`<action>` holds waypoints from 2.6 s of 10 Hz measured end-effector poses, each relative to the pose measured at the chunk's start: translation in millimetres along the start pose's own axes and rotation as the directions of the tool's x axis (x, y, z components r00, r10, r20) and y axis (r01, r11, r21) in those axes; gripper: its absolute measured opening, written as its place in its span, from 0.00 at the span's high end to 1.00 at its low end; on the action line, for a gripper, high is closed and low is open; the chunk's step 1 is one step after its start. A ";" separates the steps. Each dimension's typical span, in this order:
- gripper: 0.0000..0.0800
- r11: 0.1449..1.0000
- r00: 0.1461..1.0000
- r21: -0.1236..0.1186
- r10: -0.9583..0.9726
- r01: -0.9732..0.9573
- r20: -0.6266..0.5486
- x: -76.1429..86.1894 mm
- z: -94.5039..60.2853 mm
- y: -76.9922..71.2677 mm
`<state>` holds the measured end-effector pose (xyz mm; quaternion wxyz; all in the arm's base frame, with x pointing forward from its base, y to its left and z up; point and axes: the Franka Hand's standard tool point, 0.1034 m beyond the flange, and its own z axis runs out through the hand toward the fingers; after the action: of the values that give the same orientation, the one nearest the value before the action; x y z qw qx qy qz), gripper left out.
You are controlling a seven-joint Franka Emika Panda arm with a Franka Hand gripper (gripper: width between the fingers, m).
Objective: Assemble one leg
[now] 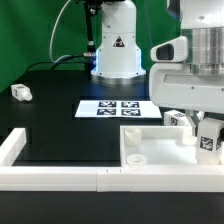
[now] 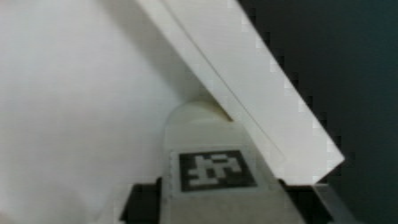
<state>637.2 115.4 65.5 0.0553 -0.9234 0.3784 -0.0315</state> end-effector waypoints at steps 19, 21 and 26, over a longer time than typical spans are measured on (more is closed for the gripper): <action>0.19 0.970 0.969 0.021 -0.243 0.244 -0.036 4.1 -3.6 -3.3; 0.23 0.932 0.932 0.018 -0.361 0.362 -0.038 5.7 -3.4 -3.0; 0.64 0.989 0.989 0.021 -0.148 0.148 -0.033 7.6 -2.4 -0.6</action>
Offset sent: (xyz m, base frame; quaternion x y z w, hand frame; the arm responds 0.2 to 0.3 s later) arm -0.0054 0.0038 -0.0013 0.0117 -0.0533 0.3597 0.9315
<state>642.8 110.2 68.1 0.0579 -0.9477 0.3093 -0.0543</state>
